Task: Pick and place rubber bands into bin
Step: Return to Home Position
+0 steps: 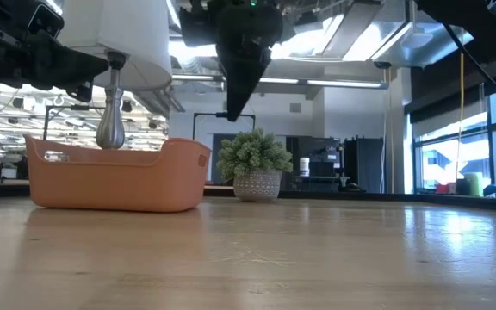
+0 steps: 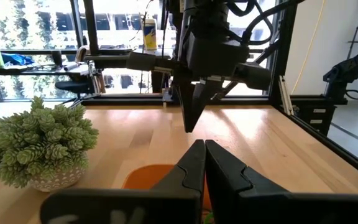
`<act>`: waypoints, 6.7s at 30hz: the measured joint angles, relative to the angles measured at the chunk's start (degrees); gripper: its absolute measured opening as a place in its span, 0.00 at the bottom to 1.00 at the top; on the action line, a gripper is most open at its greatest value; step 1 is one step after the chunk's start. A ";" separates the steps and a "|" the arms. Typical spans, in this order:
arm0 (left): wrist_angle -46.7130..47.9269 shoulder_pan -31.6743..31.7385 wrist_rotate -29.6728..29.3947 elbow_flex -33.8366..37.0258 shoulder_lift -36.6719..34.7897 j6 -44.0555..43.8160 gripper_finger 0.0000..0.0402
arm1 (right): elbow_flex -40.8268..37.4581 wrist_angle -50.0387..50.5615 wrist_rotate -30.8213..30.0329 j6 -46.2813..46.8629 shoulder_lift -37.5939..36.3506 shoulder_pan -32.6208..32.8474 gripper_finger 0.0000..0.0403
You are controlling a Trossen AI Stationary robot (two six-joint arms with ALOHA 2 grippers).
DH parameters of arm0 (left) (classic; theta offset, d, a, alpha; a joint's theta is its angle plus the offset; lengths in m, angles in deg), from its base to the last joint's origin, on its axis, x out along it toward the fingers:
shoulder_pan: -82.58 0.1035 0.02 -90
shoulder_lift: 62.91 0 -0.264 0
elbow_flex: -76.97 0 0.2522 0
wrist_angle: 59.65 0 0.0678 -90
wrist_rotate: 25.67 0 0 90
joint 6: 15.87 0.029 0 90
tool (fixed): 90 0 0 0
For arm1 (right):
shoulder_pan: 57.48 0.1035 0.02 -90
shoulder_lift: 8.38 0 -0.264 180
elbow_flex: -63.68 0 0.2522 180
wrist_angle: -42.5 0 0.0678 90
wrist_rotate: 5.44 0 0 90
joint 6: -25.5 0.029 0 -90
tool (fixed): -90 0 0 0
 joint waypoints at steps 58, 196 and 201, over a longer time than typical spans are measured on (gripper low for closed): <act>0.00 0.00 0.00 0.00 -0.02 0.02 0.02 | -133.33 -86.89 7.10 13.76 -123.01 -5.20 0.00; 0.00 0.00 -0.01 0.00 -0.01 0.01 0.01 | -133.28 -79.42 10.47 6.01 -134.20 -5.19 0.07; 0.00 0.00 -0.02 0.00 -0.02 0.02 0.01 | -133.26 -79.42 10.47 6.01 -134.20 -5.20 0.07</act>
